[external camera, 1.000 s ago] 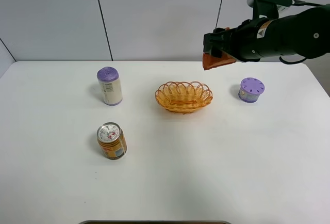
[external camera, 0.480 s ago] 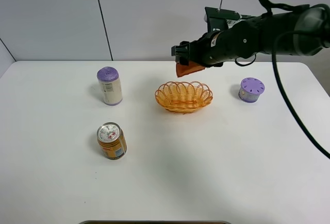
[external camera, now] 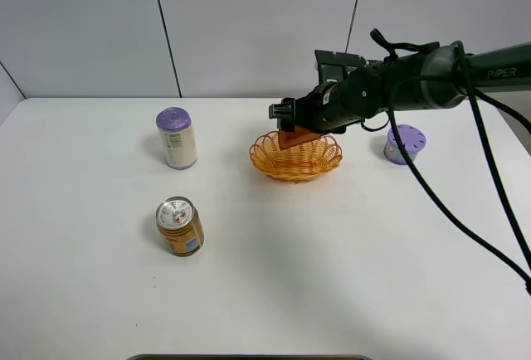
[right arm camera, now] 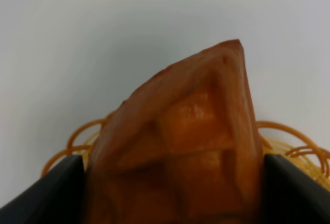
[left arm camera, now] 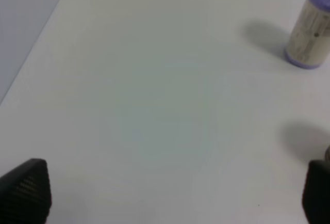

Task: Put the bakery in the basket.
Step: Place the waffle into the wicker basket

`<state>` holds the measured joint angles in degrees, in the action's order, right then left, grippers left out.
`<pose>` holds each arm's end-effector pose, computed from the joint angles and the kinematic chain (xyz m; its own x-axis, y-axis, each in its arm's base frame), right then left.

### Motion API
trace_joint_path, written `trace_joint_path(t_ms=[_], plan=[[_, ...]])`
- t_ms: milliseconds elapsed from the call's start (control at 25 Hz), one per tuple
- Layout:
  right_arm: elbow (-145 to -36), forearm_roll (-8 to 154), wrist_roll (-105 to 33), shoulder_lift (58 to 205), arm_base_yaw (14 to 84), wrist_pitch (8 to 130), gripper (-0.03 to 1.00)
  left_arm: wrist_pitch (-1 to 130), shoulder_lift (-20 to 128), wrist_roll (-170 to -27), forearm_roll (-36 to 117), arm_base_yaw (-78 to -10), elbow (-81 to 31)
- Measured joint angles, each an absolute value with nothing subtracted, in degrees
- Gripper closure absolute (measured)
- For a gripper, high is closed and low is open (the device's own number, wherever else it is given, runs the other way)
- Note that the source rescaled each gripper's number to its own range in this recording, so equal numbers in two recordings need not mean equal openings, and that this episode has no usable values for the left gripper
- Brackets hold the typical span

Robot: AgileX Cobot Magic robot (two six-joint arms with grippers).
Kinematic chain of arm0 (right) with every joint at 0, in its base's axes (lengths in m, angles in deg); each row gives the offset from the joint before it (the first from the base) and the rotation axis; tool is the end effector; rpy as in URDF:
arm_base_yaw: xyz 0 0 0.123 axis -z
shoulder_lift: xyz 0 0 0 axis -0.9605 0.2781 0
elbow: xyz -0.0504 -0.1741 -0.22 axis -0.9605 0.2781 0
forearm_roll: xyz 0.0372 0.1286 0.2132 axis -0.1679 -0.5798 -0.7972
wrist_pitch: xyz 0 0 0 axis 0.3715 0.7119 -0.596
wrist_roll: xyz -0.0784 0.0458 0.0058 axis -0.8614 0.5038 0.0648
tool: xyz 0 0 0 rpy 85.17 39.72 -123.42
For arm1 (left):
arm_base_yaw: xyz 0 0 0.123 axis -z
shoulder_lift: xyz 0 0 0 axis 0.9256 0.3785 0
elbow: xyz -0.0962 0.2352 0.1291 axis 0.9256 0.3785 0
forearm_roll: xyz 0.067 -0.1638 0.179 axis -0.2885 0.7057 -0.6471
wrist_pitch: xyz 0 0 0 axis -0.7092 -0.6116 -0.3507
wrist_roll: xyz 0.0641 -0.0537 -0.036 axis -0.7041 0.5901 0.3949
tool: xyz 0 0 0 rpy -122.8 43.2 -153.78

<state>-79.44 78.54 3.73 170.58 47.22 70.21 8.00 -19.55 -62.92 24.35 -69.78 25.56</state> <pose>0.3714 0.1869 0.1655 -0.7628 -0.0085 -0.6466 -0.2087 0.9496 0.2337 -0.0066 0.0040 0.2788 -0.4431 -0.0132 -0.8964 -0.0753 0.9969 0.0226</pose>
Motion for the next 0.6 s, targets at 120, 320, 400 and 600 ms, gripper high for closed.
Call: trace_joint_path(t_ms=[120, 320, 400, 600], plan=[[-79.48, 78.1, 3.78, 172.55, 47.22, 71.0, 0.97, 8.0, -19.55, -62.92, 24.35, -69.78, 25.56], [-79.48, 78.1, 3.85, 174.55, 47.22, 71.59, 0.97, 8.0, -19.55, -62.92, 24.35, -69.78, 25.56], [-79.48, 78.1, 3.85, 175.25, 47.22, 71.8, 0.97, 8.0, -19.55, -62.92, 24.35, -69.78, 25.56], [-79.55, 77.61, 3.9, 176.93, 47.22, 71.8, 0.97, 8.0, -19.55, -62.92, 24.35, -69.78, 25.56]])
